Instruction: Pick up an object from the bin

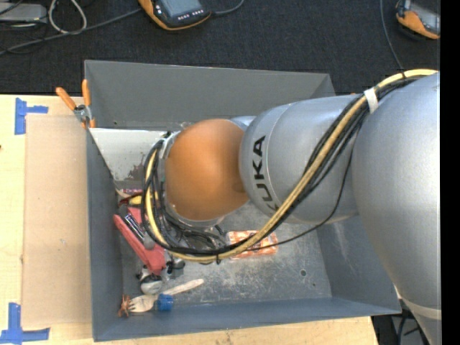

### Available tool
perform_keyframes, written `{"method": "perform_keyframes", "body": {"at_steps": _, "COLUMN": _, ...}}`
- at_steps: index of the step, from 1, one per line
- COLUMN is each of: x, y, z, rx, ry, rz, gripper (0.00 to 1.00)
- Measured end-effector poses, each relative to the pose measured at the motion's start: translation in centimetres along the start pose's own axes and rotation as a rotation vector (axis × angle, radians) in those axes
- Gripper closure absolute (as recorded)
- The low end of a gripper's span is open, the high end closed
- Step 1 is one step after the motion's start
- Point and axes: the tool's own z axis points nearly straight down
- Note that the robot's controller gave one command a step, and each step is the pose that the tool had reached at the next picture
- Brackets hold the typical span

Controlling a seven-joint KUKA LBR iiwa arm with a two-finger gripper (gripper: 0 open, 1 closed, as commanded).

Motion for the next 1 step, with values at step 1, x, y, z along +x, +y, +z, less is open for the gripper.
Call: {"method": "perform_keyframes", "body": {"at_steps": 1, "x": -0.78, "y": 0.50, "z": -6.95, "rx": -0.001, "ry": 0.002, "rz": 0.324, "gripper": 1.00}}
